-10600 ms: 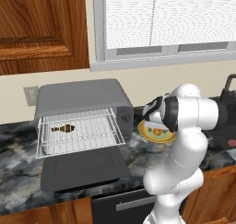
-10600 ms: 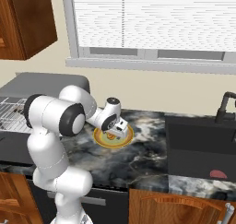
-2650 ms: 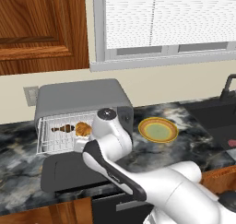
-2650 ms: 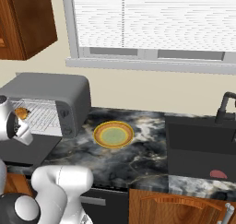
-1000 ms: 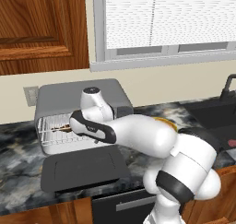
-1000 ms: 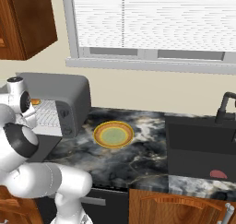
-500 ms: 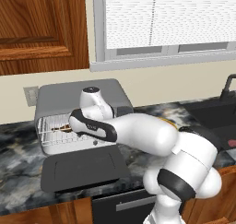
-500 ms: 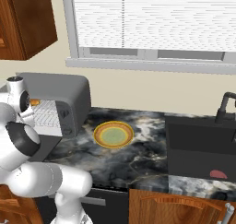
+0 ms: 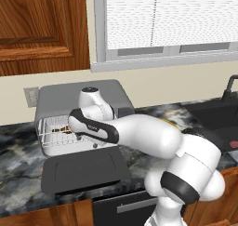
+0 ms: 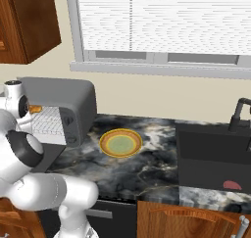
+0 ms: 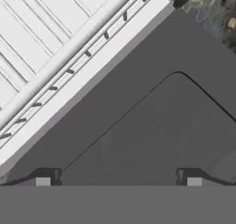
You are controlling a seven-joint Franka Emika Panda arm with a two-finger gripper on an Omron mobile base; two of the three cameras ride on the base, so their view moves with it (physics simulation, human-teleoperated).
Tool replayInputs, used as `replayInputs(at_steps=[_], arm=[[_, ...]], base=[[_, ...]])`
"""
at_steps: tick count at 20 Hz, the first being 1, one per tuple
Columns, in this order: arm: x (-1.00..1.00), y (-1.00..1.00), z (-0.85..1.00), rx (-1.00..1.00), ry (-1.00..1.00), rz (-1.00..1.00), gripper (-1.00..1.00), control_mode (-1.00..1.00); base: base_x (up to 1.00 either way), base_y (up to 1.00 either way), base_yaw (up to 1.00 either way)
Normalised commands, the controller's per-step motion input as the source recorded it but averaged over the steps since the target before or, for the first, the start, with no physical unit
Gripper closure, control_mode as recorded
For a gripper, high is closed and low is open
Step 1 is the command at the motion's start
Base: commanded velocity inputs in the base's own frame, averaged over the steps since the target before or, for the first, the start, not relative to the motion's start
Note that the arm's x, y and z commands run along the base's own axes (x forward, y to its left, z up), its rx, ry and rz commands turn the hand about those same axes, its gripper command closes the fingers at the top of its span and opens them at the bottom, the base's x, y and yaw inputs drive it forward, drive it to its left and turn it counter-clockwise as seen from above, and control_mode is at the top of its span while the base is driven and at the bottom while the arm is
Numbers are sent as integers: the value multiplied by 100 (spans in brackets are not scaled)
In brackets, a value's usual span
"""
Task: Open the toaster oven door. Place the bread on the top rack in the toaster oven and place the chicken drumstick on the bottom rack.
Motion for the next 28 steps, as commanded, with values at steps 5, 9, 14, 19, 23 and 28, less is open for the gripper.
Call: replayInputs(at_steps=[5, 9, 14, 19, 23, 28], arm=[[-53, 0, 1, -2, 0, 1, -100, -100], [-71, -1, 5, 0, -1, 2, -100, -100], [-76, -15, 14, -4, -16, 14, -100, -100], [-76, -25, 23, -5, -28, 26, -100, -100], [-69, -28, 32, -5, -18, 27, -100, -100], [-67, -25, 33, -5, -16, 19, -100, -100]], base=[[0, 0, 0], [0, 0, 0], [0, 0, 0], [0, 0, 0], [0, 0, 0], [0, 0, 0]])
